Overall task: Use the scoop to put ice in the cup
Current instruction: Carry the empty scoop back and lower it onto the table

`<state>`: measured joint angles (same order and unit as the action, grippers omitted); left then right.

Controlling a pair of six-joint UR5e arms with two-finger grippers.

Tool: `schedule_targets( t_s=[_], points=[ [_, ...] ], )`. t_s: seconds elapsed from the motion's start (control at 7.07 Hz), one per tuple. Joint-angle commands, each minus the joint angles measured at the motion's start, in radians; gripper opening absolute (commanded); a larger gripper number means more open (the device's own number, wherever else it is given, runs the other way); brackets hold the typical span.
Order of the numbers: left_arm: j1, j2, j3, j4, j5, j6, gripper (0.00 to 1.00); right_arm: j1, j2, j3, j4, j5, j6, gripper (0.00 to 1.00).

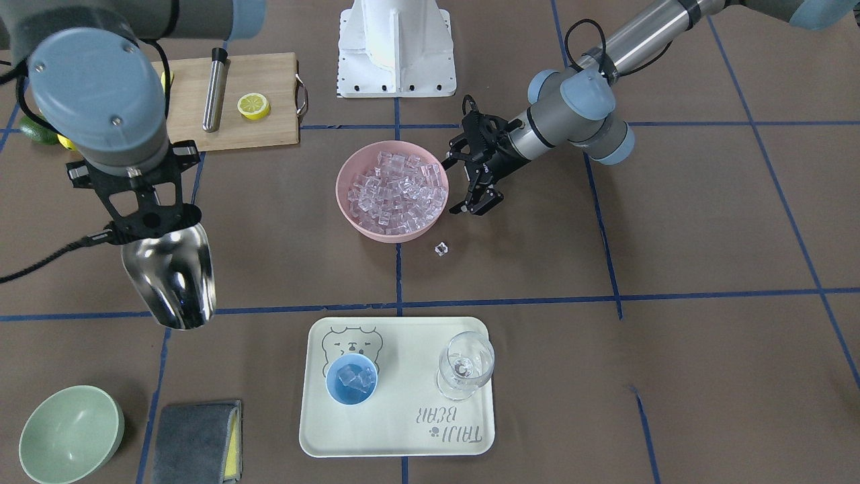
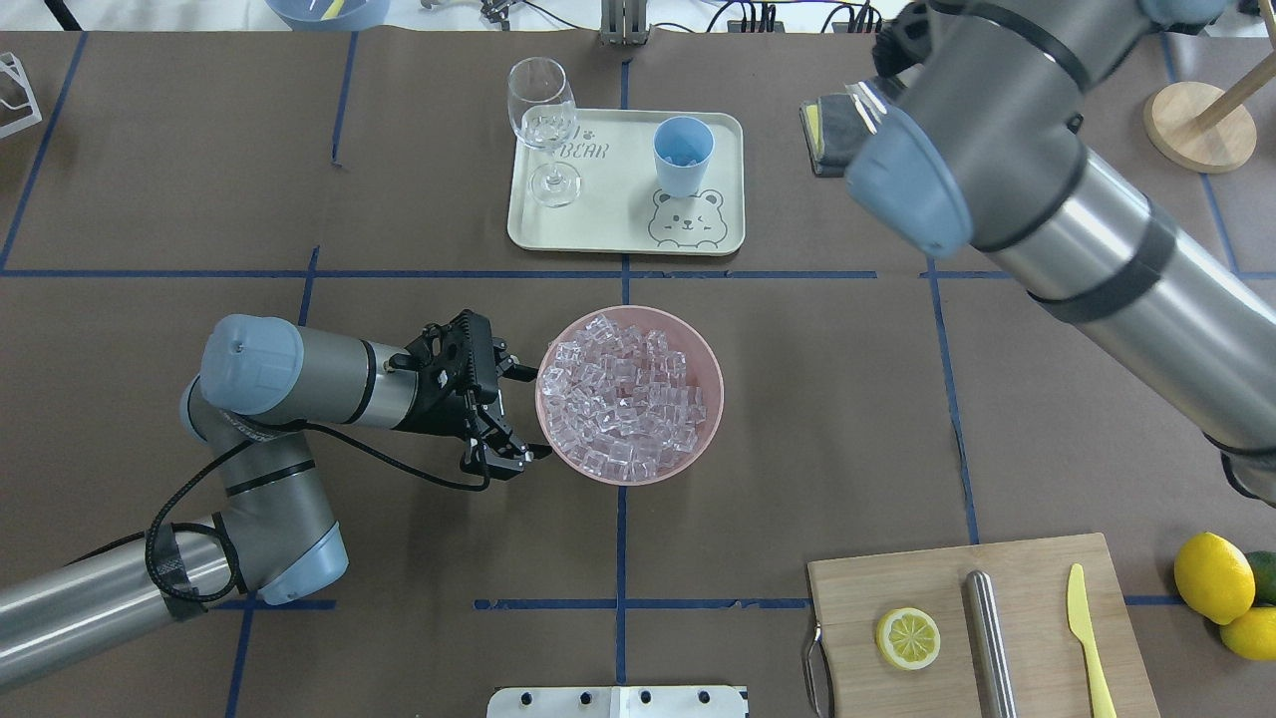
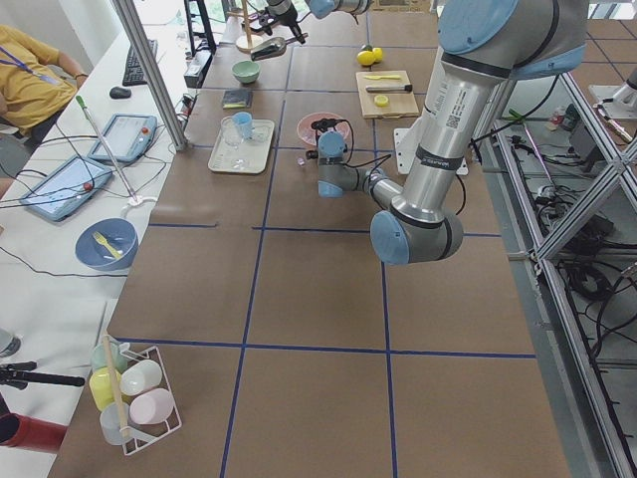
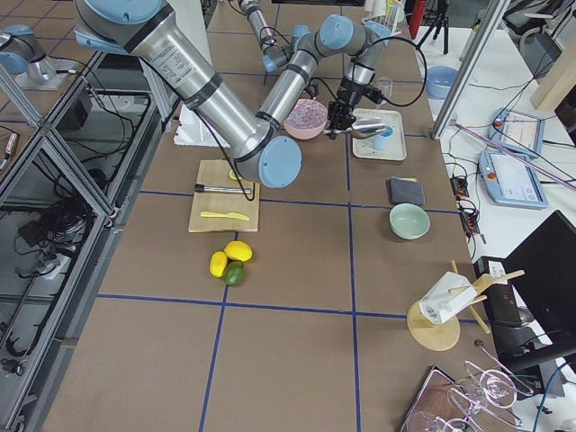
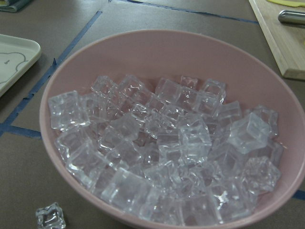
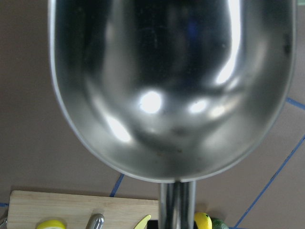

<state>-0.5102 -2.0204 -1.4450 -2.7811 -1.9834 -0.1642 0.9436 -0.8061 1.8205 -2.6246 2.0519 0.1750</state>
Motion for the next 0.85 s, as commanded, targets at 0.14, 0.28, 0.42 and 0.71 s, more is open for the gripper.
schedule_targets(
  t_s=[0.14, 0.28, 0.42, 0.71],
  points=[
    [0.001, 0.0, 0.0, 0.0, 0.0, 0.0, 1.0, -0.031, -0.297, 0.273, 0.077, 0.094, 0.273, 0.0],
    [0.001, 0.002, 0.0, 0.0, 0.0, 0.0, 0.99, -0.079, -0.376, 0.307, 0.168, 0.091, 0.4, 0.0],
    [0.001, 0.0, 0.0, 0.0, 0.0, 0.0, 0.99, -0.109, -0.434, 0.301, 0.277, 0.088, 0.479, 0.0],
    [-0.001, 0.0, 0.0, -0.002, 0.0, 0.0, 1.0, -0.176, -0.51, 0.268, 0.348, 0.085, 0.605, 0.0]
  ],
)
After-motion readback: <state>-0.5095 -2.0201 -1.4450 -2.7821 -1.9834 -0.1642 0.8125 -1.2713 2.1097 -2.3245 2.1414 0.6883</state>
